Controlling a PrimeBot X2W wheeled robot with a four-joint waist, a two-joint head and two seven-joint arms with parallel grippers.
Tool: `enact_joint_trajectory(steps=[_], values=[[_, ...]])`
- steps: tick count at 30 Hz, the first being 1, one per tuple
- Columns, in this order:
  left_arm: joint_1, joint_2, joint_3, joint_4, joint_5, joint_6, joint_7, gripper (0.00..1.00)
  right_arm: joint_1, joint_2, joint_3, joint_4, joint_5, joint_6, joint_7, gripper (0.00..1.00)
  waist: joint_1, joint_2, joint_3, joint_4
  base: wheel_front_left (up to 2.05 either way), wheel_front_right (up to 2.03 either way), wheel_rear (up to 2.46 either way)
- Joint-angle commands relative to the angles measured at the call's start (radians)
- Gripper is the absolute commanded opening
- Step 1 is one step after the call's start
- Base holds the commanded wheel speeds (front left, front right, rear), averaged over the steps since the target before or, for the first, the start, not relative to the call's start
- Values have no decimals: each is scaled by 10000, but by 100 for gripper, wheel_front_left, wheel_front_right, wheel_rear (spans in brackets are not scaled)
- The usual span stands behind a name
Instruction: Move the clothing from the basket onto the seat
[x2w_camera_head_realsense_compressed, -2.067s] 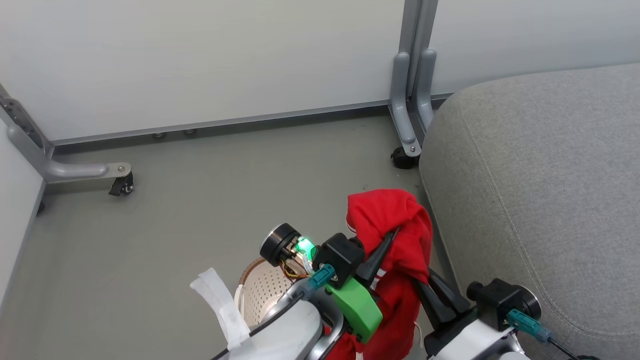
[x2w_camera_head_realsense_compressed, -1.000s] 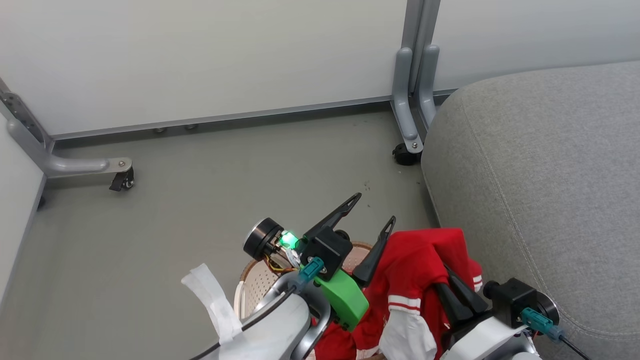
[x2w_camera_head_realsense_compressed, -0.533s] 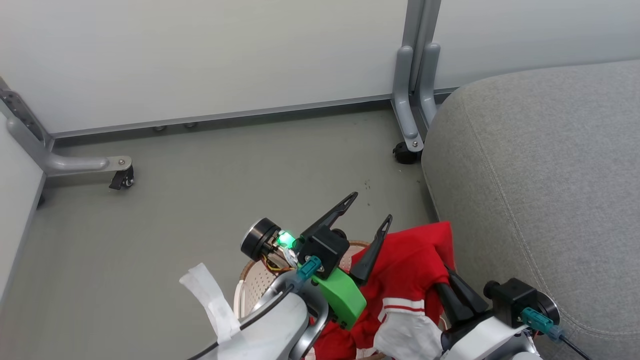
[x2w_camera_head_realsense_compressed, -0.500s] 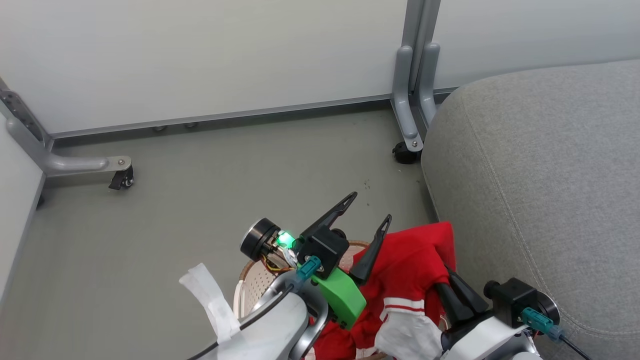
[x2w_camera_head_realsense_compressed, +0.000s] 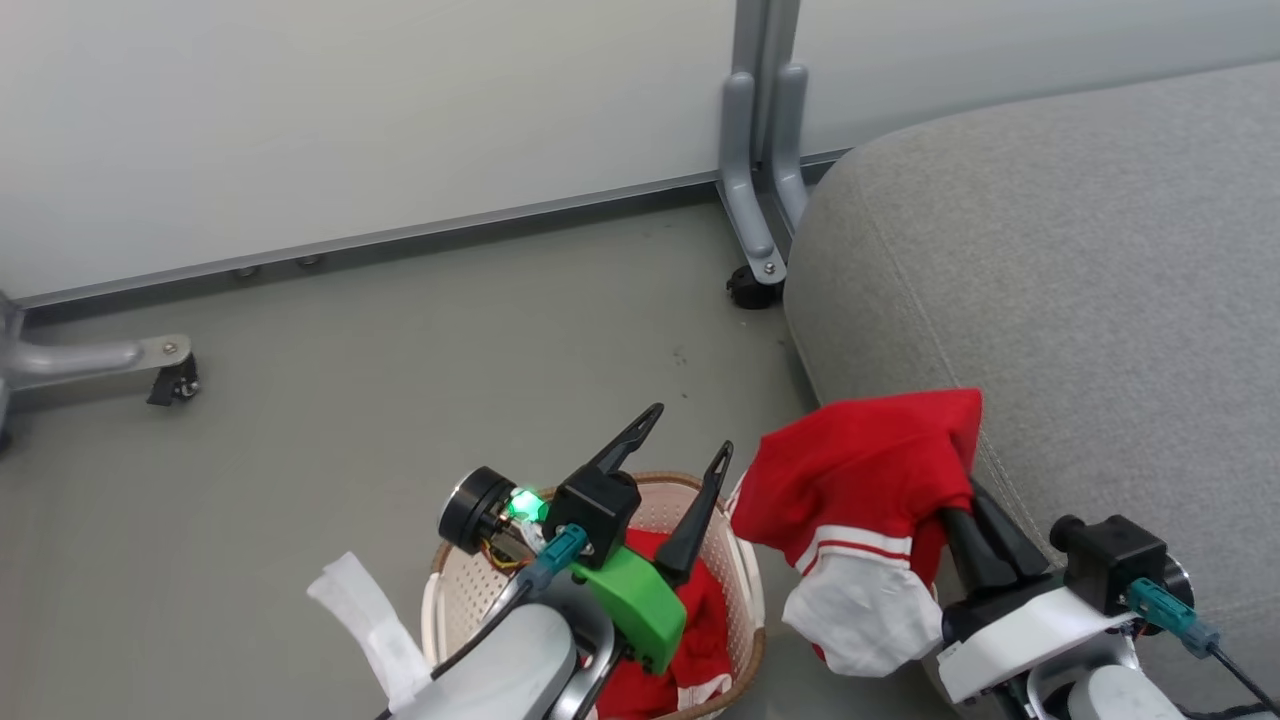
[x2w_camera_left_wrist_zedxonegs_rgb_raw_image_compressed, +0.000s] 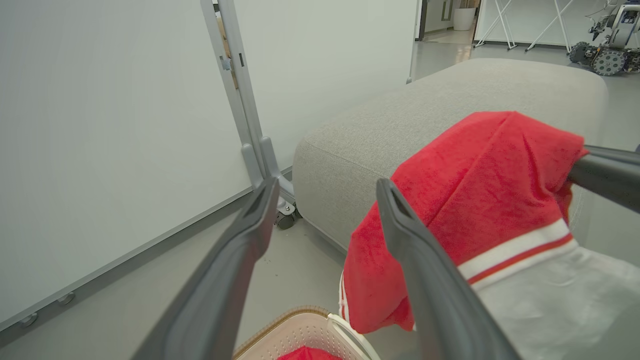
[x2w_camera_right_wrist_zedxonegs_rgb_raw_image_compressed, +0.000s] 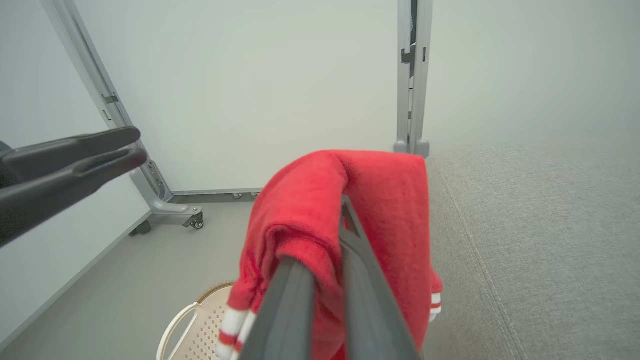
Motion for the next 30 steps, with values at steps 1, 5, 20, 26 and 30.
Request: enact_joint_trajectory(steps=[1,5,20,26,30], values=[[195,164,95,-19,-34,46,-72,100,-55,-107,-140,-161,-47,1,-30,0,0,-1,245,-646,0,0,0],[434,357,316,-176,6,168,-157,100,123,-125,-603,-648,-56,1,-30,0,0,-1,542,-1306,0,0,0],[178,613,546,-820,990,169,-204,100,-728,-246,-2050,-2192,1017,1,-29,0,0,-1,2319,-2666,0,0,0],[-557,664,309,-987,1394,-45,-107,100,-2255,-1127,-2794,-1810,1490,1,-29,0,0,-1,3556,-2299,0,0,0],[-1082,754,268,-1278,1585,-92,144,100,-3770,-2084,-3513,-1127,1734,1,-29,0,0,-1,4656,-1889,0,0,0]])
